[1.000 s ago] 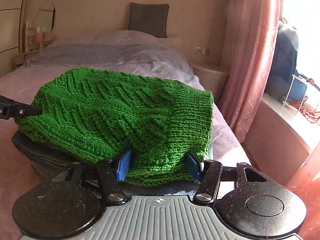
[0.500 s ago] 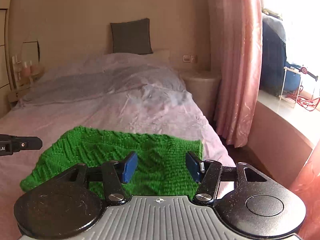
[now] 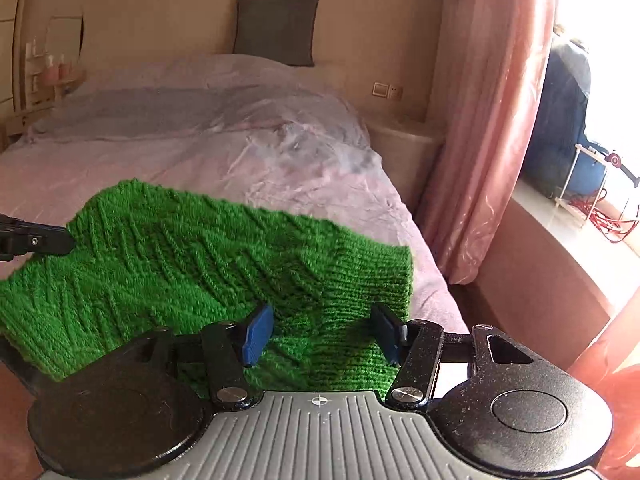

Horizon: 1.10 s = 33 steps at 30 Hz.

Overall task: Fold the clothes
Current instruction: 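Carry the lifted vest with both grippers onto the folded clothes stack, then open both grippers to release the vest on the stack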

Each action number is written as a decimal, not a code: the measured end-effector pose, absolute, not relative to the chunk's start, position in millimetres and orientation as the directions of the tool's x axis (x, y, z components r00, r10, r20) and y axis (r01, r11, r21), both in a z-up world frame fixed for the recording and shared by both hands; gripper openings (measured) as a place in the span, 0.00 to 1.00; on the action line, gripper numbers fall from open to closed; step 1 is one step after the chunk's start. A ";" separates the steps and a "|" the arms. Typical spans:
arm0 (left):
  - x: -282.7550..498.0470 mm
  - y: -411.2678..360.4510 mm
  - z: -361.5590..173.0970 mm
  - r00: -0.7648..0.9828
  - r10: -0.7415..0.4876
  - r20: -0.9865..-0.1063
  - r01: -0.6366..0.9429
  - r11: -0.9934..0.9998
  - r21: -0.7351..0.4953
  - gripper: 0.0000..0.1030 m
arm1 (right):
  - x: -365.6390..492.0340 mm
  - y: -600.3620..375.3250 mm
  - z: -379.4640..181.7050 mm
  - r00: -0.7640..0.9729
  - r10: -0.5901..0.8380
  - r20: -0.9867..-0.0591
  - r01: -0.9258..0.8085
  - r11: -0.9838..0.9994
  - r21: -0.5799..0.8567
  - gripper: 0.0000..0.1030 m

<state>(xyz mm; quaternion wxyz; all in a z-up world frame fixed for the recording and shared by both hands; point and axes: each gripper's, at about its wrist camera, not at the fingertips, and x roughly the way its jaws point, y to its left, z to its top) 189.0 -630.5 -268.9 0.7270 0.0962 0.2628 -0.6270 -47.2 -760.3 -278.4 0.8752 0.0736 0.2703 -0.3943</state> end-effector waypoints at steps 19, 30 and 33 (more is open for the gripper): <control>189.4 -666.2 -271.1 0.128 -0.819 -0.559 0.969 0.224 -0.106 0.04 | -35.0 -806.3 -274.5 0.537 -0.641 -0.548 0.773 0.634 0.014 0.49; 126.5 -593.4 -280.2 0.169 -0.749 -0.641 0.956 0.283 -0.078 0.11 | -61.5 -711.6 -282.1 0.526 -0.590 -0.612 0.739 0.674 -0.015 0.50; 119.9 -596.7 -271.9 0.210 -0.726 -0.656 0.949 0.313 -0.044 0.11 | -56.5 -712.0 -292.6 0.507 -0.590 -0.628 0.735 0.677 -0.043 0.50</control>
